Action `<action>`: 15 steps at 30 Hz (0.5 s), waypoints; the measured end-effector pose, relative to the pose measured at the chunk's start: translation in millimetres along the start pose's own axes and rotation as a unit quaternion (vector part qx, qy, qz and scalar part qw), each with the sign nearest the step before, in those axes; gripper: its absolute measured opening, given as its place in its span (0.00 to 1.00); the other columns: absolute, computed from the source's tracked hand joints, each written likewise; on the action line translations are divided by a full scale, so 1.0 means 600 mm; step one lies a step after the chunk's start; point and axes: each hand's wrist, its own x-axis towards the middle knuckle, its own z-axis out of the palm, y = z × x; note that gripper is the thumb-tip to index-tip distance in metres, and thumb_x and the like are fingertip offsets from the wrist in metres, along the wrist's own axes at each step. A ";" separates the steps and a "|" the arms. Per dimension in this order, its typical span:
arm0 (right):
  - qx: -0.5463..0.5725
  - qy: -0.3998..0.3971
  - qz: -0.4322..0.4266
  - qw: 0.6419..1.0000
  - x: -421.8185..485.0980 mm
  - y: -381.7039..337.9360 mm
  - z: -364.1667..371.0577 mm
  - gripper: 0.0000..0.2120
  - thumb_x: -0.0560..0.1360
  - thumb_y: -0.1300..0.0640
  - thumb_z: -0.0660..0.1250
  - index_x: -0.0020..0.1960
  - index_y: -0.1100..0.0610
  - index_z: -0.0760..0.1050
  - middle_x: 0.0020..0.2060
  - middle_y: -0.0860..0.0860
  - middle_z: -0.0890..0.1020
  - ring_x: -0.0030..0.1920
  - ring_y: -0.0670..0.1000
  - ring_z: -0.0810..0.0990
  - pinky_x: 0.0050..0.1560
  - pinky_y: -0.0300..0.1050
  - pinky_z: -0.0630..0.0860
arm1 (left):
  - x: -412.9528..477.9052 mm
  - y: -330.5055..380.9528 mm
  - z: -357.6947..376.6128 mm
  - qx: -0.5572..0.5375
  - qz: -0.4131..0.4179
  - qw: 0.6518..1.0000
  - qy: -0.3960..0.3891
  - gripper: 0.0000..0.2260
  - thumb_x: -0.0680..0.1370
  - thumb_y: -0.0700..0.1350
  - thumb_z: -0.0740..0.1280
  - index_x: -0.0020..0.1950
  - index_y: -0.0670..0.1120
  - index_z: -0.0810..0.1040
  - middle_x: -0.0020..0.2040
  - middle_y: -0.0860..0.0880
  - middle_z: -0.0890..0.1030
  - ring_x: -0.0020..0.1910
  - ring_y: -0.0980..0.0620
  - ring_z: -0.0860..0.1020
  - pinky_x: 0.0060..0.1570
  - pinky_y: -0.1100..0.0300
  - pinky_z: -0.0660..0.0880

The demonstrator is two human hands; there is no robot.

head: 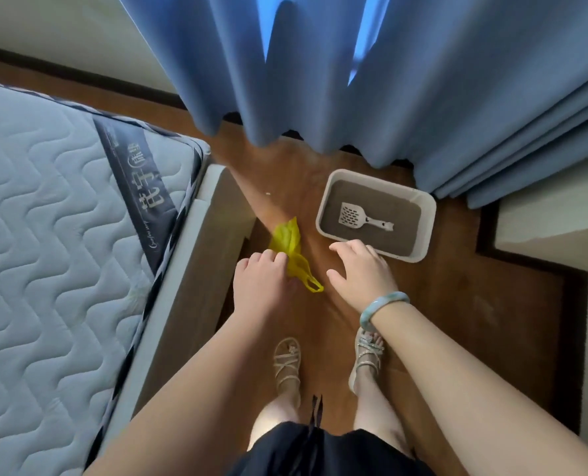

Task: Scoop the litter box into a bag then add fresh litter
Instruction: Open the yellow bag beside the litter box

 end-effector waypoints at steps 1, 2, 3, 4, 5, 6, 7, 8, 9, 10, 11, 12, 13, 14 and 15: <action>0.003 -0.003 -0.003 1.000 0.016 0.014 0.022 0.20 0.76 0.51 0.62 0.67 0.50 0.67 0.62 0.50 0.73 0.62 0.53 0.70 0.61 0.50 0.69 | 0.010 0.003 0.029 -0.007 -0.009 1.000 -0.001 0.14 0.75 0.57 0.61 0.52 0.49 0.74 0.53 0.50 0.78 0.54 0.46 0.75 0.53 0.53 0.67; 0.005 -0.004 -0.007 1.000 0.033 0.028 0.044 0.20 0.76 0.51 0.62 0.67 0.50 0.67 0.62 0.50 0.73 0.62 0.53 0.70 0.61 0.50 0.69 | 0.022 0.006 0.058 -0.017 -0.017 1.000 0.000 0.14 0.75 0.57 0.62 0.52 0.49 0.75 0.53 0.49 0.78 0.54 0.45 0.75 0.54 0.53 0.67; 0.005 -0.003 -0.011 1.000 0.051 0.041 0.068 0.20 0.76 0.51 0.62 0.67 0.50 0.67 0.62 0.50 0.73 0.62 0.53 0.70 0.62 0.50 0.69 | 0.035 0.009 0.089 -0.029 -0.023 0.999 0.000 0.14 0.75 0.56 0.63 0.54 0.48 0.75 0.53 0.49 0.79 0.55 0.45 0.75 0.55 0.52 0.67; 0.007 -0.003 -0.015 1.000 0.069 0.055 0.093 0.20 0.76 0.51 0.63 0.67 0.51 0.68 0.62 0.50 0.73 0.62 0.53 0.70 0.62 0.50 0.69 | 0.048 0.012 0.121 -0.039 -0.030 0.999 0.000 0.15 0.75 0.56 0.64 0.56 0.48 0.75 0.55 0.49 0.78 0.56 0.45 0.75 0.56 0.52 0.67; 0.009 -0.002 -0.020 1.000 0.088 0.070 0.120 0.20 0.76 0.51 0.63 0.67 0.51 0.68 0.62 0.51 0.73 0.62 0.53 0.70 0.62 0.50 0.69 | 0.063 0.013 0.154 -0.047 -0.037 0.998 0.003 0.16 0.75 0.56 0.64 0.57 0.48 0.75 0.56 0.49 0.78 0.57 0.45 0.75 0.56 0.52 0.67; 0.010 -0.002 -0.023 1.000 0.107 0.084 0.149 0.20 0.76 0.51 0.63 0.67 0.51 0.68 0.62 0.51 0.73 0.62 0.54 0.70 0.62 0.50 0.69 | 0.078 0.013 0.189 -0.054 -0.046 0.997 0.007 0.16 0.75 0.56 0.64 0.58 0.48 0.75 0.56 0.49 0.78 0.58 0.46 0.75 0.57 0.52 0.67; 0.011 -0.005 -0.027 1.000 0.127 0.099 0.179 0.20 0.76 0.50 0.63 0.67 0.51 0.68 0.62 0.51 0.73 0.62 0.54 0.70 0.62 0.50 0.69 | 0.093 0.013 0.224 -0.061 -0.054 0.997 0.012 0.17 0.75 0.56 0.64 0.58 0.48 0.75 0.57 0.49 0.78 0.58 0.46 0.75 0.58 0.52 0.67; 0.012 -0.006 -0.030 0.999 0.146 0.113 0.211 0.20 0.75 0.50 0.63 0.67 0.51 0.68 0.62 0.51 0.73 0.62 0.53 0.70 0.62 0.50 0.69 | 0.108 0.011 0.260 -0.066 -0.059 0.996 0.020 0.17 0.75 0.57 0.64 0.58 0.48 0.76 0.57 0.48 0.78 0.58 0.45 0.75 0.58 0.52 0.67; 0.013 -0.005 -0.034 0.999 0.165 0.128 0.243 0.21 0.75 0.50 0.64 0.67 0.51 0.68 0.62 0.50 0.73 0.63 0.53 0.70 0.62 0.50 0.69 | 0.123 0.009 0.295 -0.069 -0.062 0.995 0.029 0.18 0.75 0.57 0.65 0.59 0.48 0.76 0.57 0.48 0.78 0.58 0.45 0.75 0.58 0.52 0.67; 0.014 -0.005 -0.039 0.999 0.183 0.142 0.273 0.21 0.75 0.50 0.64 0.67 0.50 0.68 0.62 0.50 0.73 0.63 0.53 0.70 0.62 0.50 0.69 | 0.138 0.007 0.331 -0.072 -0.065 0.995 0.033 0.19 0.75 0.58 0.64 0.60 0.48 0.75 0.58 0.48 0.78 0.59 0.46 0.75 0.59 0.52 0.67; 0.014 -0.006 -0.044 0.999 0.198 0.154 0.299 0.21 0.75 0.50 0.64 0.67 0.50 0.68 0.62 0.50 0.73 0.63 0.53 0.70 0.62 0.50 0.69 | 0.150 0.003 0.361 -0.074 -0.066 0.995 0.032 0.20 0.76 0.59 0.64 0.61 0.48 0.74 0.60 0.48 0.77 0.61 0.46 0.74 0.61 0.52 0.66; 0.011 -0.007 -0.048 0.999 0.213 0.166 0.325 0.21 0.75 0.50 0.64 0.67 0.50 0.68 0.62 0.50 0.73 0.63 0.53 0.70 0.62 0.49 0.69 | 0.164 -0.002 0.392 -0.075 -0.062 0.995 0.032 0.21 0.76 0.60 0.63 0.63 0.49 0.73 0.62 0.49 0.76 0.63 0.47 0.72 0.62 0.53 0.65; 0.005 -0.007 -0.053 0.999 0.230 0.180 0.352 0.21 0.75 0.49 0.63 0.67 0.50 0.67 0.62 0.50 0.73 0.63 0.53 0.70 0.62 0.49 0.69 | 0.180 -0.007 0.424 -0.074 -0.056 0.995 0.033 0.22 0.76 0.60 0.63 0.64 0.49 0.72 0.63 0.49 0.75 0.64 0.47 0.71 0.63 0.53 0.64; -0.003 -0.008 -0.059 0.998 0.246 0.192 0.378 0.21 0.75 0.49 0.63 0.67 0.50 0.67 0.62 0.49 0.72 0.62 0.53 0.70 0.61 0.49 0.69 | 0.194 -0.012 0.453 -0.071 -0.049 0.996 0.032 0.23 0.76 0.61 0.63 0.65 0.50 0.71 0.64 0.49 0.74 0.65 0.47 0.71 0.64 0.53 0.64; -0.012 -0.010 -0.067 0.998 0.262 0.205 0.404 0.21 0.76 0.48 0.63 0.68 0.50 0.67 0.62 0.49 0.72 0.62 0.53 0.70 0.61 0.49 0.69 | 0.209 -0.017 0.482 -0.066 -0.042 0.996 0.030 0.24 0.75 0.61 0.63 0.66 0.50 0.70 0.66 0.49 0.73 0.66 0.47 0.70 0.64 0.52 0.64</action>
